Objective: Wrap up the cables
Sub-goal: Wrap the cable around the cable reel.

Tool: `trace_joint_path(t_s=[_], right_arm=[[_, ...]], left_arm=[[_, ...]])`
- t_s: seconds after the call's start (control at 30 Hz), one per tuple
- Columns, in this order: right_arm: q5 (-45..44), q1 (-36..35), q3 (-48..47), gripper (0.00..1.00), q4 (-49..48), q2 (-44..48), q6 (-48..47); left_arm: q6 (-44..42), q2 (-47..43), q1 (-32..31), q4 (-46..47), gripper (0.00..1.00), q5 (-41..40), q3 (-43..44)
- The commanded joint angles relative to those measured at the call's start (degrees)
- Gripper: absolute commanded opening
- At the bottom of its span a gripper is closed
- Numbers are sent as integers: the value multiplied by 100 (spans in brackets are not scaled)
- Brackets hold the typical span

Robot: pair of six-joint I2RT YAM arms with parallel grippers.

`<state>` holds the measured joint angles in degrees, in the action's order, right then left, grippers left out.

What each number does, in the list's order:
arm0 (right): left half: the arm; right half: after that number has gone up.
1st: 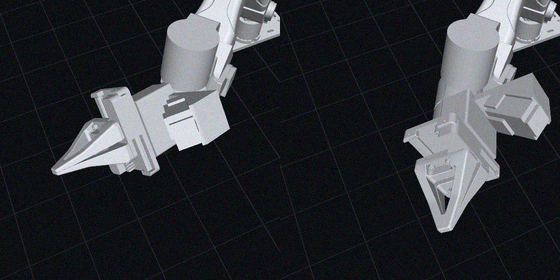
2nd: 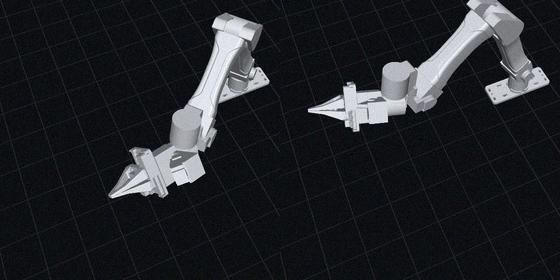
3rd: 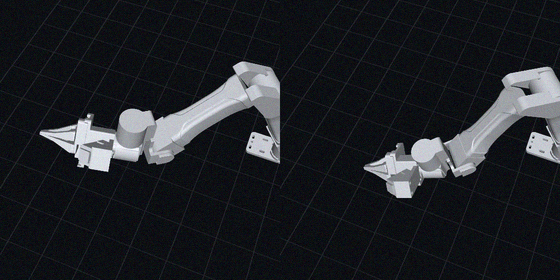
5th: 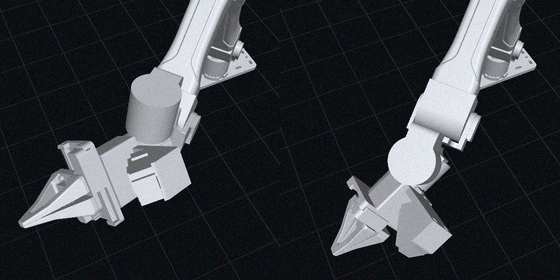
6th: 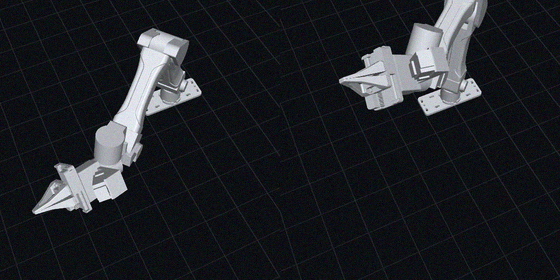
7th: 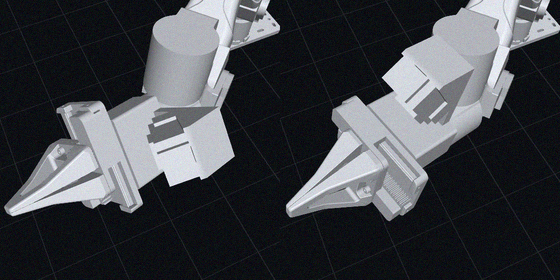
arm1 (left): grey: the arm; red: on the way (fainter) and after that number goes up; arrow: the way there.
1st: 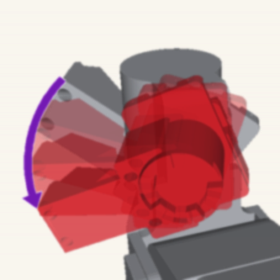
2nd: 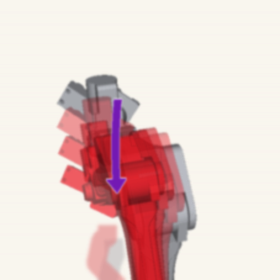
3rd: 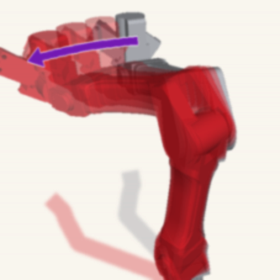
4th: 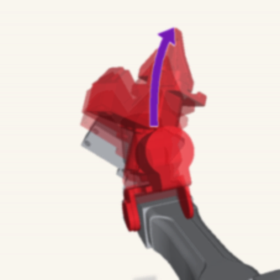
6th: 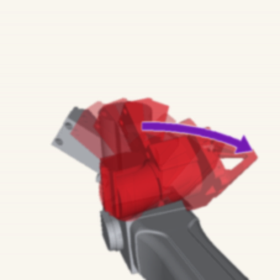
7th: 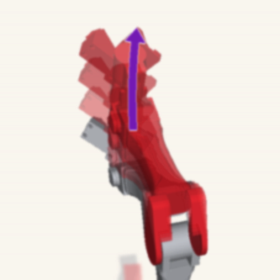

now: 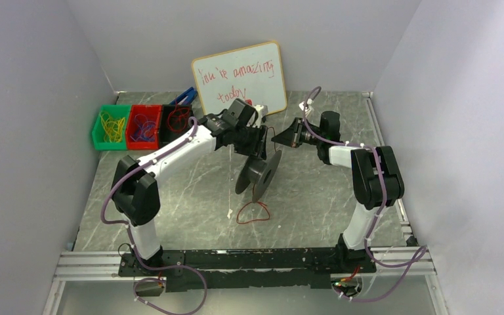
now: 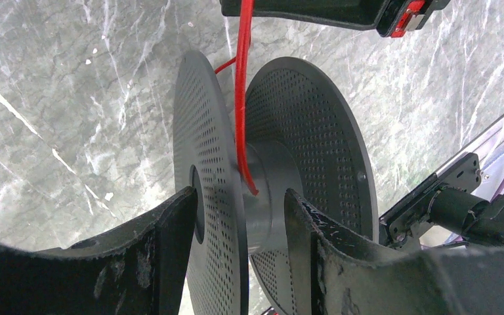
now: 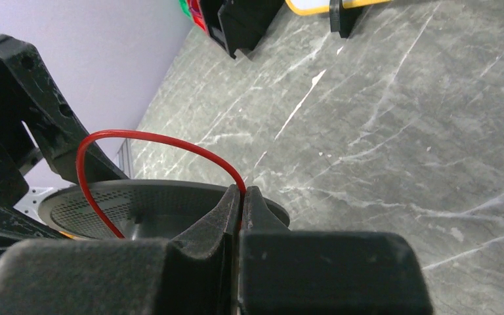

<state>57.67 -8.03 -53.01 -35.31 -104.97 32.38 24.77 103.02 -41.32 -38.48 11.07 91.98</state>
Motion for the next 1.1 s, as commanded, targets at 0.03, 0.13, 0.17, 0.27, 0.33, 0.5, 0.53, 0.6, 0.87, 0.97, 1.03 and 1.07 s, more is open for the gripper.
trace_joint_path(t_s=[0.03,0.13,0.17,0.27,0.33,0.5,0.53,0.6,0.87,0.97,1.03,1.07], right_arm=[[-164,-58,-17,0,-612,192,227],[-143,-89,-18,0,-576,188,179],[-135,-93,-4,0,-596,187,181],[-116,-104,70,0,-628,218,152],[-122,-112,135,0,-666,224,146],[-99,-111,133,0,-668,193,136],[-94,-111,138,0,-674,188,128],[-89,-119,158,0,-671,192,99],[-46,-118,199,0,-588,218,-28],[-50,-117,193,0,-507,205,-113],[-55,-116,186,0,-444,192,-190],[-62,-116,174,0,-397,191,-228]], left_arm=[[-7,88,-101,-12,56,-181,201],[1,164,-138,-79,54,-323,259],[23,188,-147,-119,53,-355,285],[47,219,-149,-188,51,-480,351],[35,218,-153,-228,49,-569,372],[21,194,-152,-217,46,-622,347],[12,199,-155,-213,46,-642,346],[10,217,-149,-212,46,-698,347],[23,252,-154,-212,33,-713,337],[23,254,-150,-221,23,-711,338],[10,254,-150,-205,18,-718,329],[10,244,-155,-211,17,-720,321]])
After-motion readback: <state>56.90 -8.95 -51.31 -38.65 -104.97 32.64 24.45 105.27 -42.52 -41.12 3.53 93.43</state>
